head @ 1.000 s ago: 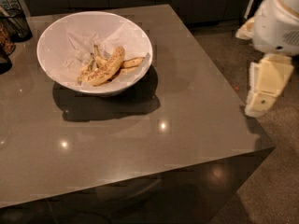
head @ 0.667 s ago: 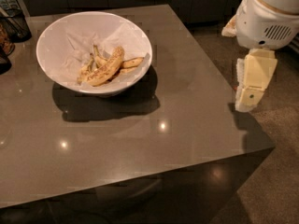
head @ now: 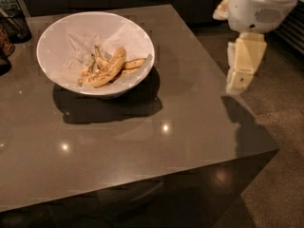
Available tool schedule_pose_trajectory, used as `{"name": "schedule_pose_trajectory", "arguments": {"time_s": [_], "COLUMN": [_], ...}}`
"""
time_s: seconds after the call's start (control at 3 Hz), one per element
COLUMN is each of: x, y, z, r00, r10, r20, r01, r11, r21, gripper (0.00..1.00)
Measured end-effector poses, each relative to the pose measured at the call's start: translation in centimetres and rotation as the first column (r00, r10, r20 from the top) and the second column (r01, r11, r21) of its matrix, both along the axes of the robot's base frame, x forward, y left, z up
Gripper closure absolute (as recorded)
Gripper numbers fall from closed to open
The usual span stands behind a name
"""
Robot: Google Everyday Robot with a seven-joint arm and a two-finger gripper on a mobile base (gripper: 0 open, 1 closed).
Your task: Pick banana from white bowl
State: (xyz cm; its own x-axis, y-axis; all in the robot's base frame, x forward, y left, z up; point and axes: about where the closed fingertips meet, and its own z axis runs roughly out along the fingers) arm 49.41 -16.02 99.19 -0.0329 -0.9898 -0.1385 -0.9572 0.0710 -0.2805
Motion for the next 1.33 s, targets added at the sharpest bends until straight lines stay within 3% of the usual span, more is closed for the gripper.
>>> {"name": "schedule_pose_trajectory", "arguments": {"time_s": [0.33,1.0,1.33], "x": [3.1,4.1,6.2], "y": [2.6,3.7,5.3], "z": [1.5,2.2,2.5], "r00": [0.9946,0.9890,0.9845], "r10": [0.096,0.119,0.138], "r20": [0.039,0.089,0.109], "r01": [-0.095,-0.119,-0.138], "r11": [0.995,0.993,0.990], "r21": [-0.033,-0.005,-0.004], "gripper": [0.00,0.00,0.00]}}
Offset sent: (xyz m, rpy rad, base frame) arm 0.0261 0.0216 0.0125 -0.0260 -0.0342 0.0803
